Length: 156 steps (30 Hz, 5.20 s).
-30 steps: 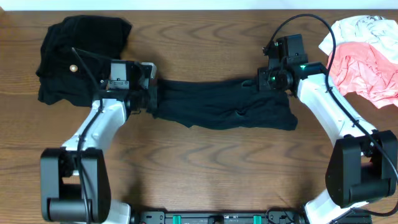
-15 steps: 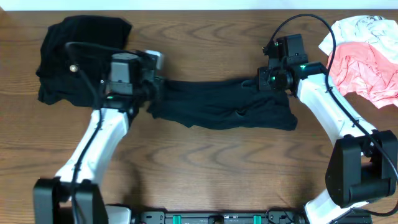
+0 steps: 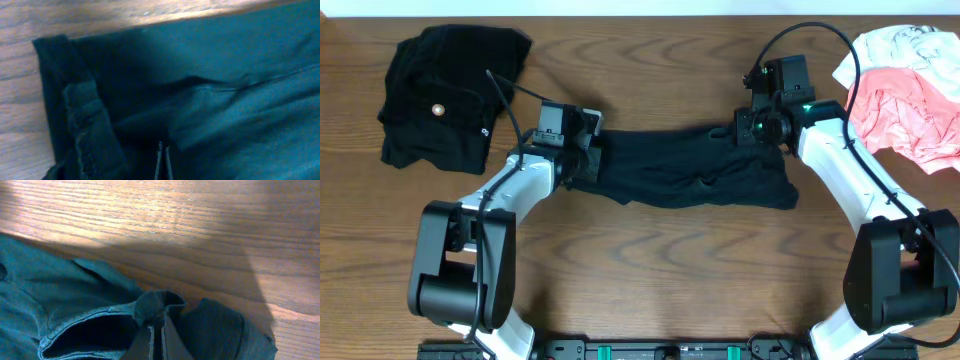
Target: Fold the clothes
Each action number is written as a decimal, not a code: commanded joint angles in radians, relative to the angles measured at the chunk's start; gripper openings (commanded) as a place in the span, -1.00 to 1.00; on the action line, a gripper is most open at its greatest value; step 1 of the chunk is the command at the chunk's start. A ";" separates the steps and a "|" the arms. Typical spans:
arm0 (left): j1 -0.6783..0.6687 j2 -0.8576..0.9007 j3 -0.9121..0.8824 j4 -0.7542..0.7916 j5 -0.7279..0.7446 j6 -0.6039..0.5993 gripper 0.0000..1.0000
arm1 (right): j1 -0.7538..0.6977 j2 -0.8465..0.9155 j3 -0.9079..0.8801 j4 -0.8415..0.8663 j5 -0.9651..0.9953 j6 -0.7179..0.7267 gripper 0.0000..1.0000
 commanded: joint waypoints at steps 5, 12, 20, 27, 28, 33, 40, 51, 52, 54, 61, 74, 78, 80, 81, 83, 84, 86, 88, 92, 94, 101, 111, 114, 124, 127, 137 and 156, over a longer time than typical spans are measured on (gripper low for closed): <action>0.001 0.011 0.000 -0.022 -0.069 0.011 -0.88 | 0.006 -0.021 0.013 0.000 0.021 -0.014 -0.97; 0.001 0.013 -0.006 -0.032 -0.069 0.000 -0.88 | 0.006 -0.062 0.013 -0.001 0.030 -0.041 -0.97; 0.001 0.013 -0.006 -0.037 -0.069 0.001 -0.88 | 0.049 -0.085 0.012 -0.003 0.098 -0.152 -0.98; 0.001 0.013 -0.006 -0.041 -0.069 -0.037 -0.88 | 0.113 -0.083 0.008 -0.031 0.187 -0.179 -0.97; 0.001 0.013 -0.006 -0.041 -0.069 -0.040 -0.88 | 0.116 -0.083 0.006 -0.041 0.188 -0.179 -0.98; 0.002 0.013 -0.006 -0.041 -0.070 -0.040 -0.88 | 0.117 -0.083 -0.029 -0.050 0.205 -0.179 -0.98; 0.001 0.013 -0.006 -0.041 -0.070 -0.040 -0.88 | 0.118 -0.083 -0.081 -0.054 0.208 -0.162 -0.98; 0.001 0.013 -0.006 -0.042 -0.070 -0.040 -0.88 | 0.116 -0.082 -0.136 -0.035 0.388 -0.062 -0.97; 0.001 0.013 -0.006 -0.042 -0.070 -0.040 -0.88 | 0.117 -0.082 -0.136 -0.030 0.388 -0.062 -0.97; 0.001 0.013 -0.006 -0.041 -0.069 -0.040 -0.88 | 0.117 -0.082 -0.136 -0.027 0.388 -0.062 -0.94; 0.002 0.013 -0.006 -0.041 -0.070 -0.040 -0.88 | 0.117 -0.105 -0.126 -0.037 0.388 0.031 0.98; 0.002 0.013 -0.006 -0.035 -0.070 -0.040 -0.88 | 0.117 -0.205 -0.129 -0.035 0.146 0.000 -0.97; 0.002 0.013 -0.006 -0.037 -0.070 -0.040 -0.88 | 0.117 -0.123 -0.129 -0.032 0.136 0.000 -0.98; 0.002 0.013 -0.006 -0.037 -0.070 -0.040 -0.88 | 0.117 -0.082 -0.129 -0.033 0.136 0.000 -0.97; 0.002 0.013 -0.006 -0.037 -0.070 -0.040 -0.88 | 0.117 -0.060 -0.129 -0.032 0.136 0.000 -0.97; 0.002 0.013 -0.006 -0.037 -0.070 -0.040 -0.88 | 0.116 -0.027 -0.129 -0.032 0.136 0.000 -0.98; 0.002 0.013 -0.006 -0.037 -0.069 -0.040 -0.88 | 0.116 -0.006 -0.129 -0.032 0.136 0.000 -0.98; 0.002 0.013 -0.006 -0.038 -0.070 -0.041 -0.88 | 0.115 0.022 -0.129 -0.032 0.137 -0.001 -0.97; 0.002 0.013 -0.006 -0.038 -0.069 -0.041 -0.88 | 0.112 0.050 -0.129 -0.032 0.144 -0.003 -0.98; 0.002 0.013 -0.006 -0.038 -0.069 -0.041 -0.88 | 0.098 0.106 -0.129 -0.031 0.149 -0.003 -0.97; 0.002 0.013 -0.006 -0.038 -0.069 -0.041 -0.88 | 0.088 0.120 -0.129 -0.027 0.148 -0.003 -0.97; 0.002 0.013 -0.006 -0.053 -0.069 -0.040 -0.88 | 0.041 0.055 -0.087 -0.087 0.079 -0.003 -0.97; 0.002 0.013 -0.006 -0.056 -0.069 -0.060 -0.88 | -0.075 -0.291 -0.051 -0.198 0.069 -0.068 -0.19; 0.002 0.013 -0.006 -0.054 -0.069 -0.086 -0.88 | -0.106 -0.315 -0.051 -0.265 0.063 -0.067 0.98; 0.002 0.013 -0.006 -0.033 -0.069 -0.093 -0.88 | -0.184 -0.256 -0.147 -0.288 -0.014 -0.069 0.98; 0.001 0.013 -0.006 -0.033 -0.069 -0.093 -0.88 | -0.208 -0.242 -0.190 -0.244 -0.027 -0.074 0.98; 0.001 0.013 -0.006 -0.034 -0.069 -0.094 -0.88 | -0.303 -0.171 -0.332 -0.026 -0.227 -0.101 0.98; 0.014 -0.214 0.013 -0.045 -0.066 -0.166 0.96 | -0.304 -0.130 -0.344 0.040 -0.267 -0.097 0.99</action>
